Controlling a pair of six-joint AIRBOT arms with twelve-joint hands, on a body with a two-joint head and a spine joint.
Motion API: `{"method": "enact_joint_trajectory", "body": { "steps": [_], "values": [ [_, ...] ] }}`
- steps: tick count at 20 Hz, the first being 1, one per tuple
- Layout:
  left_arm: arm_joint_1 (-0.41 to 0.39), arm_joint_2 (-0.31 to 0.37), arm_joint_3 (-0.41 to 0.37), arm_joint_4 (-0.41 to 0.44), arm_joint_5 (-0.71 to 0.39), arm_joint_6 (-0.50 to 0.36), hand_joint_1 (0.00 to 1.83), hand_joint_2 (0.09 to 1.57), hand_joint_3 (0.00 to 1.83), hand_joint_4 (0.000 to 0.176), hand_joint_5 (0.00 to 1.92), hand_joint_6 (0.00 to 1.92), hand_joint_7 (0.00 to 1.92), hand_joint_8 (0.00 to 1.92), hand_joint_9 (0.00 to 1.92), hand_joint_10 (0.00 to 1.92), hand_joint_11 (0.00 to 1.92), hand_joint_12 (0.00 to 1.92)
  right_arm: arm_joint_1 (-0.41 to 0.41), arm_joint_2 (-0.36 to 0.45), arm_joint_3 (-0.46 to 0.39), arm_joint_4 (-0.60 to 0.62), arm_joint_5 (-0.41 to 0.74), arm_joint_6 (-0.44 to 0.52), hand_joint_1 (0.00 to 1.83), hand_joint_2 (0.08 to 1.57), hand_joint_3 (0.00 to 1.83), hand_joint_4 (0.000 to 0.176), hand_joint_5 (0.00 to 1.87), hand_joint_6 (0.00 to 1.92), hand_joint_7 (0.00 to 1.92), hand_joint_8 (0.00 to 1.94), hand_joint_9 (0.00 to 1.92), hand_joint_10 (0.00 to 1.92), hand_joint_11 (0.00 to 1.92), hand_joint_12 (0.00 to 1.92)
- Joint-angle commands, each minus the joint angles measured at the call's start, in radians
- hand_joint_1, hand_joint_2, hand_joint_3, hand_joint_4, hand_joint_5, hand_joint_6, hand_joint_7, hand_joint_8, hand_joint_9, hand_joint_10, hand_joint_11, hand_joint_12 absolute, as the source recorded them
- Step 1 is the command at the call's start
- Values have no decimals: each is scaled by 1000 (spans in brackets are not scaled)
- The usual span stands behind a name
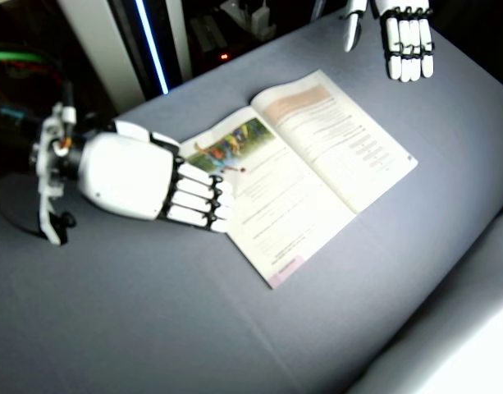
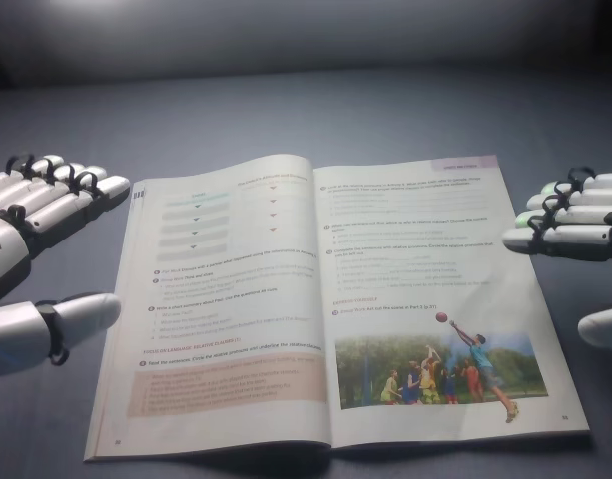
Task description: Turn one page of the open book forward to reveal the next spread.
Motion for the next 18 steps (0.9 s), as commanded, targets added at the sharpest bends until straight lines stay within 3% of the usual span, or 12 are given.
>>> {"method": "enact_joint_trajectory", "body": {
  "steps": [1, 7, 11, 15, 18],
  "values": [
    [-8, 1, 6, -11, -106, 0, 0, 1300, 21, 0, 12, 0, 0, 0, 0, 0, 0, 0, 16, 3, 5, 32, 79, 4, 0, 1322, 18, 0, 53, 0, 68, 2, 20, 2, 25, 17],
    [-8, -6, 10, -11, -100, 0, 0, 1296, 9, 0, 22, 3, 0, 0, 0, 0, 0, 0, 31, -11, 14, -37, 24, 15, 0, 1327, 9, 0, 78, 10, 85, 11, 55, 16, 59, 30],
    [-8, -7, 12, -10, -98, -1, 0, 1286, 3, 0, 18, 1, 0, 0, 0, 0, 0, 0, 51, -48, 48, -161, -15, 114, 0, 1322, 3, 0, 78, 10, 74, 7, 35, 4, 26, 14],
    [-9, -9, 12, -7, -100, -4, 0, 1303, 9, 0, 21, 4, 0, 0, 0, 0, 0, 0, 57, -73, 55, -233, -44, 135, 0, 1287, 0, 0, 75, 6, 60, 4, 35, 5, 27, 13],
    [-9, -8, 13, -5, -102, -4, 0, 1289, 2, 0, 21, 4, 0, 0, 0, 0, 0, 0, 64, -91, 66, -324, -46, 223, 0, 1232, 0, 0, 91, 6, 75, 6, 54, 8, 40, 17]
  ]
}}
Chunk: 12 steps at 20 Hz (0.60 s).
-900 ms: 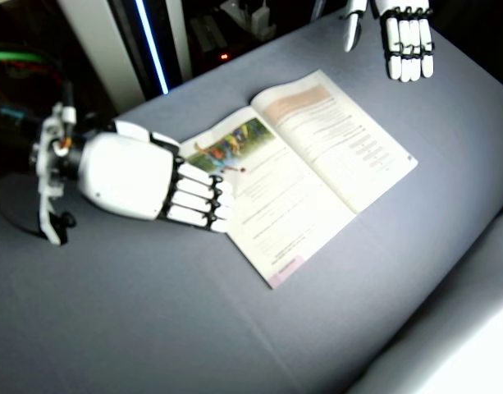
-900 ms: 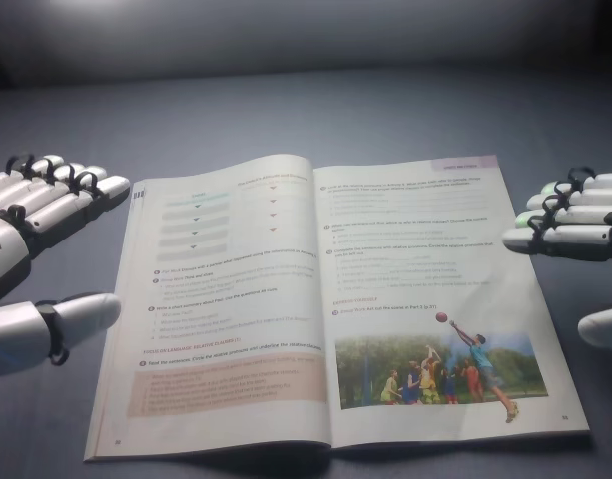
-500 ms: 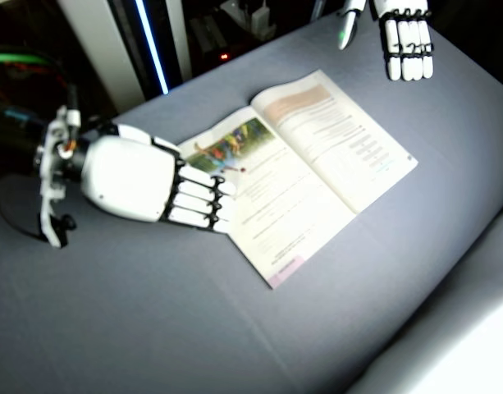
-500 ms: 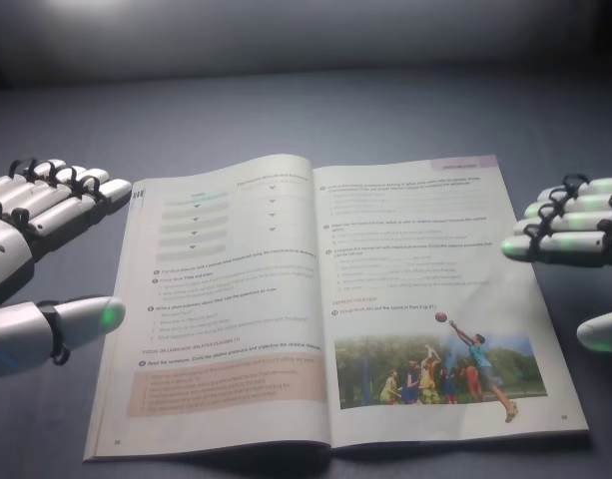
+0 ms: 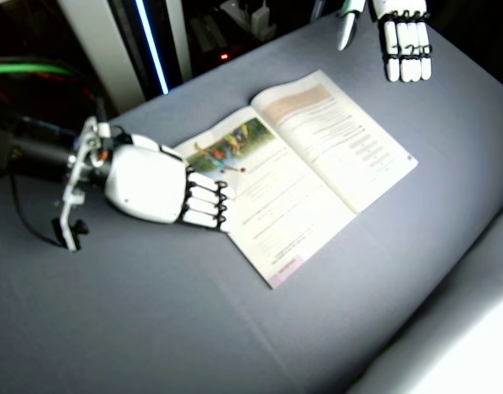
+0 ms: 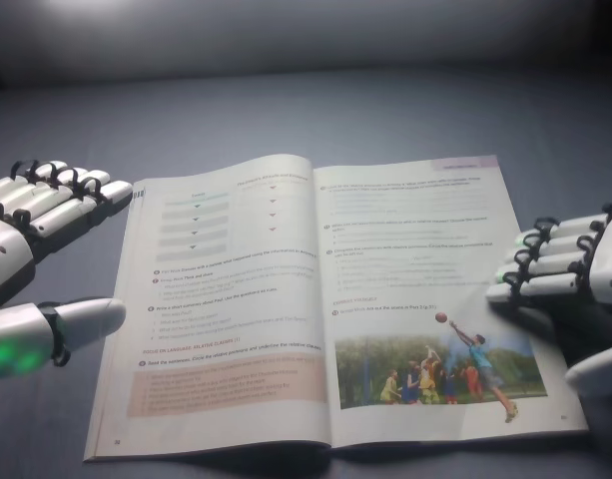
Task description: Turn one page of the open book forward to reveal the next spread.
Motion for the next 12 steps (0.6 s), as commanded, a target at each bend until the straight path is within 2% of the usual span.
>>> {"method": "enact_joint_trajectory", "body": {
  "steps": [1, 7, 12],
  "values": [
    [-9, -1, 8, -9, -119, -2, 0, 1289, 1, 0, 21, 3, 0, 0, 0, 0, 0, 0, 16, -4, 9, 18, 54, 22, 0, 1224, 0, 0, 82, 2, 66, 1, 44, 3, 33, 14],
    [-12, -3, 8, -8, -125, -5, 0, 1300, 4, 0, 20, 7, 0, 0, 0, 0, 0, 0, 42, -48, 26, 13, 67, 28, 0, 1243, 0, 0, 123, 10, 102, 9, 87, 13, 71, 27],
    [-12, -2, 8, -10, -132, -8, 0, 1284, 0, 0, 20, 5, 0, 0, 0, 0, 0, 0, 90, -139, 78, 61, 110, 28, 0, 1245, 0, 0, 93, 0, 86, 0, 63, 0, 42, 13]
  ]
}}
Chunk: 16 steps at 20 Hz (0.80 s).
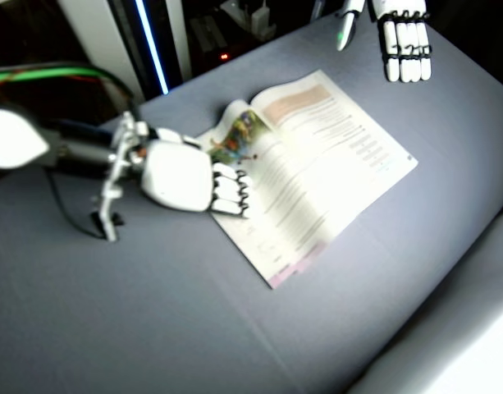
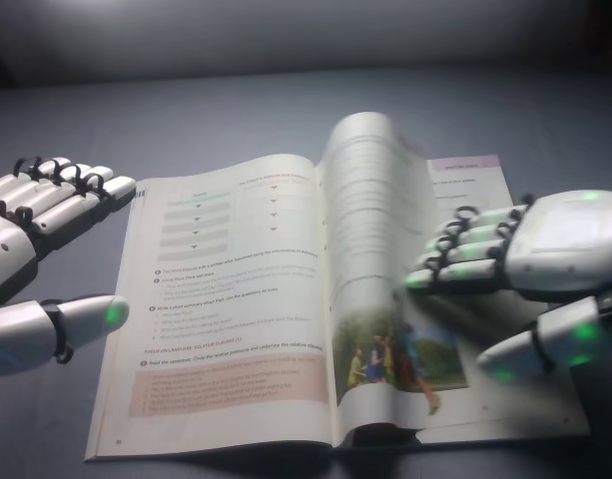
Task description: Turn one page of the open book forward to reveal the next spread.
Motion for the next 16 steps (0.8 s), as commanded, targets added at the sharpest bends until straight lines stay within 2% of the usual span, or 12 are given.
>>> {"method": "enact_joint_trajectory", "body": {
  "steps": [1, 9, 16],
  "values": [
    [-7, 4, 7, -9, -123, -4, 0, 1280, 0, 0, 18, 3, 0, 0, 0, 0, 0, 0, 14, -7, 10, 51, 81, 4, 0, 1251, 0, 0, 85, 0, 79, 0, 50, 0, 26, 6],
    [-14, 15, 20, -35, -165, -4, 0, 1317, 9, 0, 0, 0, 0, 0, 0, 0, 0, 0, 95, -144, 75, 57, 117, -2, 0, 1309, 17, 0, 129, 12, 126, 9, 88, 8, 69, 22],
    [-17, 27, 44, -72, -193, -20, 0, 1242, 0, 0, 0, 0, 0, 0, 0, 0, 0, 0, 164, -240, 65, -45, 180, 3, 0, 1255, 0, 0, 138, 13, 138, 17, 120, 19, 72, 22]
  ]
}}
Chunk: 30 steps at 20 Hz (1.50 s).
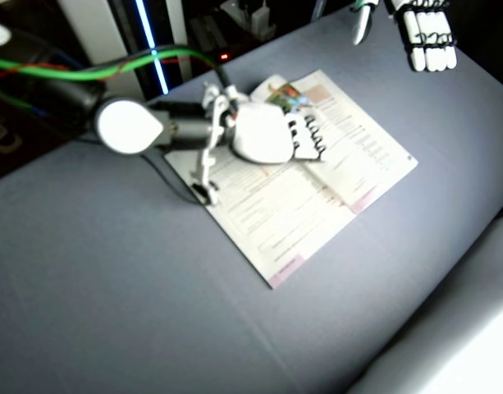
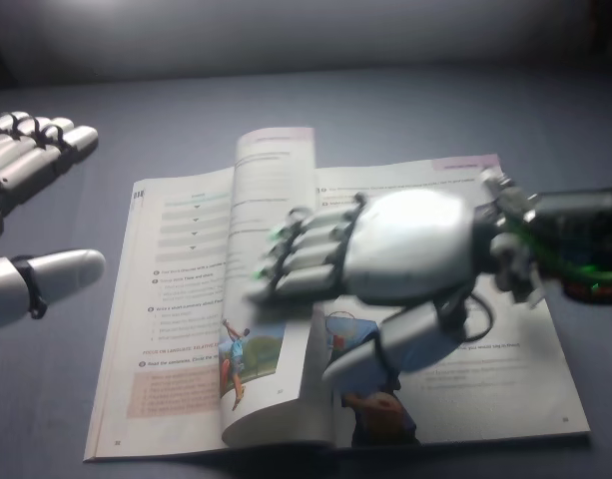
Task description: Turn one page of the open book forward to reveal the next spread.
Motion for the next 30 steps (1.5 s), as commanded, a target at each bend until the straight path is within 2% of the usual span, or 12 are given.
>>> {"method": "enact_joint_trajectory", "body": {
  "steps": [1, 4, 7, 13, 17, 22, 24, 26, 29, 30],
  "values": [
    [-12, 13, 8, -17, -130, -8, 0, 1245, 0, 0, 0, 0, 0, 0, 0, 0, 0, 0, 24, -7, -6, 40, 115, 5, 0, 1246, 0, 0, 139, 11, 140, 14, 120, 16, 54, 14],
    [-12, 16, 16, -22, -126, -13, 0, 1258, 0, 0, 0, 0, 0, 0, 0, 0, 0, 0, 59, -16, -33, 0, 162, 5, 0, 1238, 0, 0, 218, 6, 223, 8, 206, 11, 100, 32],
    [-12, 17, 22, -23, -123, -24, 0, 1277, 1, 0, 0, 0, 0, 0, 0, 0, 0, 0, 114, -16, -76, -51, 224, 5, 0, 1227, 0, 0, 207, 8, 214, 6, 199, 7, 92, 27],
    [-12, 18, 23, -18, -124, -28, 0, 1257, 0, 0, 2, 1, 0, 0, 0, 0, 0, 0, 165, -28, -112, -55, 343, 5, 0, 1245, 0, 0, 134, 3, 164, 5, 159, 5, 100, 28],
    [-12, 17, 22, -18, -125, -28, 0, 1230, 0, 0, 0, 0, 0, 0, 0, 0, 0, 0, 170, -31, -115, -55, 353, 5, 0, 1248, 2, 0, 188, 20, 190, 13, 162, 6, 130, 41],
    [-12, 15, 20, -18, -126, -28, 0, 1246, 0, 0, 0, 0, 0, 0, 0, 0, 0, 0, 169, -30, -119, -52, 354, 5, 0, 1242, 0, 0, 164, 5, 159, 5, 137, 4, 99, 27],
    [-12, 15, 17, -18, -129, -28, 0, 1232, 0, 0, 0, 0, 0, 0, 0, 0, 0, 0, 169, -6, -122, -22, 362, 5, 0, 1243, 0, 0, 143, 2, 154, 5, 119, 1, 93, 25],
    [-10, 16, 14, -20, -128, -28, 0, 1221, 0, 9, 0, 0, 0, 0, 0, 0, 0, 0, 161, 27, -124, 3, 362, 5, 0, 1228, 0, 0, 82, 0, 119, 1, 99, 0, 44, 5],
    [-8, 15, 16, -26, -125, -28, 0, 1216, 0, 0, 0, 0, 0, 0, 0, 0, 0, 0, 161, 15, -120, 2, 356, -2, 0, 1273, 11, 0, 138, 21, 138, 8, 102, 2, 19, 0],
    [-8, 15, 16, -26, -125, -28, 0, 1209, 0, 9, 0, 0, 0, 0, 0, 0, 0, 0, 161, 11, -120, 2, 356, -3, 0, 1275, 9, 0, 140, 17, 146, 10, 117, 8, 38, 10]
  ]
}}
